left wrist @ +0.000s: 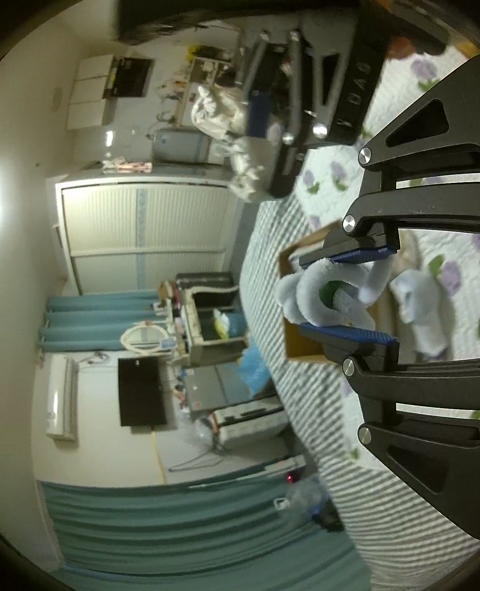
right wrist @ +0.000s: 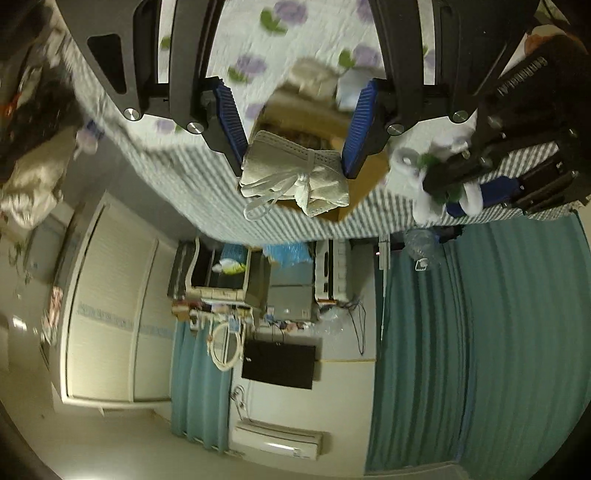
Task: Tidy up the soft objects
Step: 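Carry the ring toy and cloth bundle over the box and release both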
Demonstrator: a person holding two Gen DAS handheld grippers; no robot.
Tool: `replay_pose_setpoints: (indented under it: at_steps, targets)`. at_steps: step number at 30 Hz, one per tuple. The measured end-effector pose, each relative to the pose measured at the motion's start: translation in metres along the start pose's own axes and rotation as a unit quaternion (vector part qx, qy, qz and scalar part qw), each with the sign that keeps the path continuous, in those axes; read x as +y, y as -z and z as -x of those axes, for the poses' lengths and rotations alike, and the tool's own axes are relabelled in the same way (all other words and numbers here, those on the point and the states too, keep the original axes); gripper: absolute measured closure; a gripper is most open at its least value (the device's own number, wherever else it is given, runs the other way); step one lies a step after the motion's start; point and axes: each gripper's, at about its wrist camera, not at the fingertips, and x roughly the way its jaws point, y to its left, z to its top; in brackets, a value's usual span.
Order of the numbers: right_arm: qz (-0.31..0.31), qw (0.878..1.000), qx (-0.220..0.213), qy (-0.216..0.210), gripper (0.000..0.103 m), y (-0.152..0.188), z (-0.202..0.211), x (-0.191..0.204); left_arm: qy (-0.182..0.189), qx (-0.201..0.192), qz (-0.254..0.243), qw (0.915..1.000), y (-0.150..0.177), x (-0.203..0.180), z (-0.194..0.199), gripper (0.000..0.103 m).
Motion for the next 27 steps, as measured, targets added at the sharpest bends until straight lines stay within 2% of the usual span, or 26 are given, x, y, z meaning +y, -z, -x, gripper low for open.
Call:
replay_pose_setpoints:
  at_steps: [5,9,13,19,23,25,27]
  targets:
    - [0.012,1.000,-0.004,-0.005,0.051,-0.034,-0.043,-0.004,-0.010,0.018,0.000,0.9998,-0.009,0.015,-0.052,0.075]
    - [0.000,1.000,0.003,-0.018,0.051,-0.045,-0.092,-0.013,-0.020,0.034,-0.003,0.9992,-0.007,0.026,-0.096,0.075]
    - [-0.004,0.999,0.031,-0.029,0.051,-0.041,-0.156,-0.023,-0.019,0.051,-0.002,0.9985,0.001,0.033,-0.141,0.075]
    - [-0.008,0.997,0.072,-0.031,0.051,-0.023,-0.238,-0.037,-0.020,0.077,-0.002,0.9968,0.025,0.038,-0.186,0.075]
    - [-0.016,0.995,0.088,-0.032,0.051,-0.010,-0.270,-0.042,-0.013,0.088,-0.001,0.9961,0.037,0.035,-0.201,0.075]
    - [-0.019,0.995,0.093,-0.031,0.050,-0.007,-0.278,-0.042,-0.022,0.086,-0.013,0.9959,0.042,0.031,-0.202,0.073]
    - [-0.022,0.995,0.093,-0.026,0.045,-0.003,-0.281,-0.044,-0.026,0.083,-0.014,0.9961,0.045,0.030,-0.203,0.071]
